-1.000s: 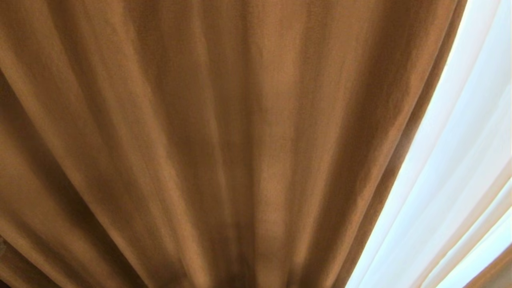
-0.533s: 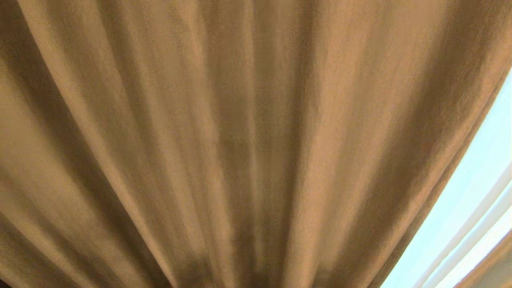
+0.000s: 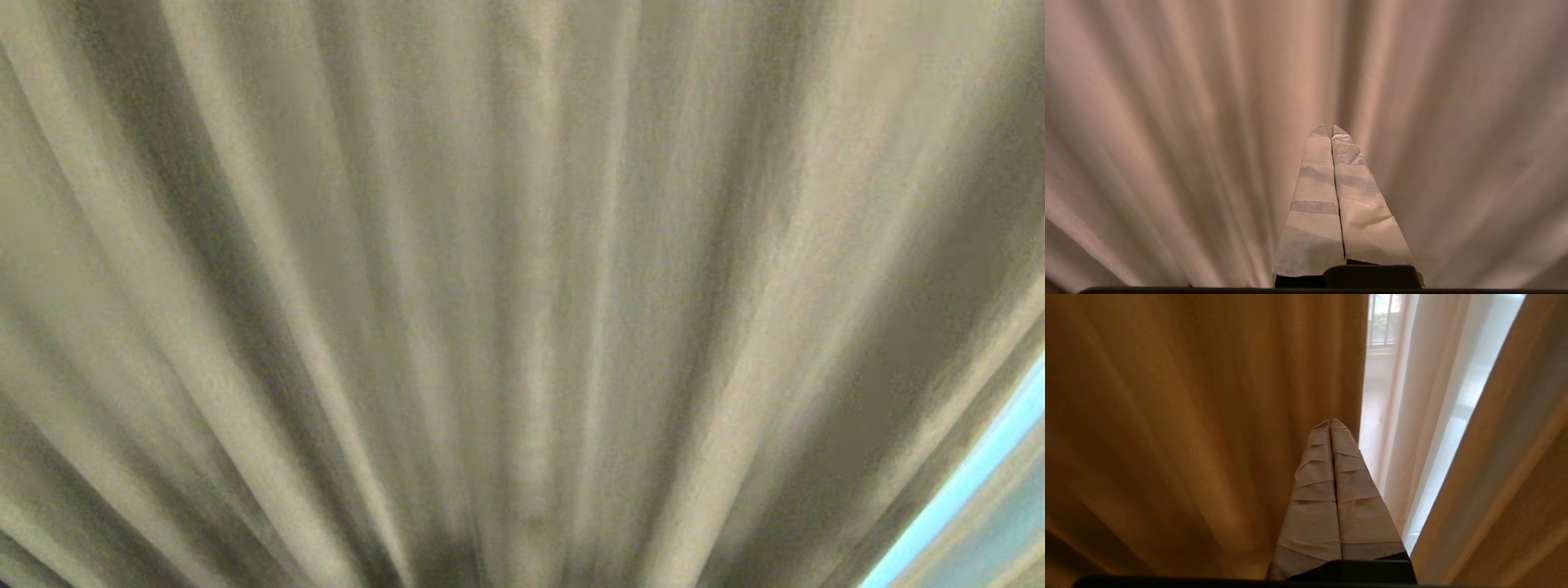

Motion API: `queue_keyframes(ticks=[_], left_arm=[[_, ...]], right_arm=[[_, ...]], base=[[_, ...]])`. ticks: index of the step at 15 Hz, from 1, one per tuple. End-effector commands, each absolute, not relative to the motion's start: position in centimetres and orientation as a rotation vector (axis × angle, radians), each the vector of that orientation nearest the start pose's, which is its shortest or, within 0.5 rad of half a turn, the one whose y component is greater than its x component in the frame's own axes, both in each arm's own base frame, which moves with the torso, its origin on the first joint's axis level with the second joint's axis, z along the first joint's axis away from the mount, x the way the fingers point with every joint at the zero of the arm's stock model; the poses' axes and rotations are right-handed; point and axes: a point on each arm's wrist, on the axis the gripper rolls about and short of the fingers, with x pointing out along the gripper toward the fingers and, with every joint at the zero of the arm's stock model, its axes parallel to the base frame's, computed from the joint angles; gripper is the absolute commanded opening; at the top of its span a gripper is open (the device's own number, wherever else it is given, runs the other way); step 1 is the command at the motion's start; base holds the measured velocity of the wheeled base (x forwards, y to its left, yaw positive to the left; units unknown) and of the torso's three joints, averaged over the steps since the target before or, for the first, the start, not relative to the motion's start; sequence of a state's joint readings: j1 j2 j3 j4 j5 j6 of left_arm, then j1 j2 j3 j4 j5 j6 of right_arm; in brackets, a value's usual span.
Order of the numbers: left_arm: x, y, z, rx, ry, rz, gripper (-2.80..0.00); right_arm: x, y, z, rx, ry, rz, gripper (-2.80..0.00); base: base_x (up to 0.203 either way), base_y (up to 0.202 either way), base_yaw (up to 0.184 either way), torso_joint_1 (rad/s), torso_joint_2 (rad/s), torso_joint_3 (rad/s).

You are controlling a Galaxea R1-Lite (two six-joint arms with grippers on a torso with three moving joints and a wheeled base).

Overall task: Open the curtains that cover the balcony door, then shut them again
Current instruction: Close the outer curtains on both sides

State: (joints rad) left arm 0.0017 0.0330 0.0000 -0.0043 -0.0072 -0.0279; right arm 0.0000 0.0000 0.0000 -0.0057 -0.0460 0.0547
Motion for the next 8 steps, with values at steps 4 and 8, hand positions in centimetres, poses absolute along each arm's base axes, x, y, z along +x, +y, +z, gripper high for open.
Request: queue_keyframes(ticks=[4, 8], left_arm=[[-2.28, -0.02, 7.60, -0.031, -0.005, -0.006, -2.80], [-2.28, -0.02, 7.60, -0.031, -0.005, -0.006, -2.80]], right_arm=[[-2.28, -0.10, 7.61, 0.055, -0.007, -0.046, -2.80], [-2.28, -0.10, 7.61, 0.055, -0.007, -0.046, -2.80]], base=[[0.000, 0.000, 0.000, 0.000, 0.00, 0.000], [0.000, 0.000, 0.000, 0.000, 0.00, 0.000]])
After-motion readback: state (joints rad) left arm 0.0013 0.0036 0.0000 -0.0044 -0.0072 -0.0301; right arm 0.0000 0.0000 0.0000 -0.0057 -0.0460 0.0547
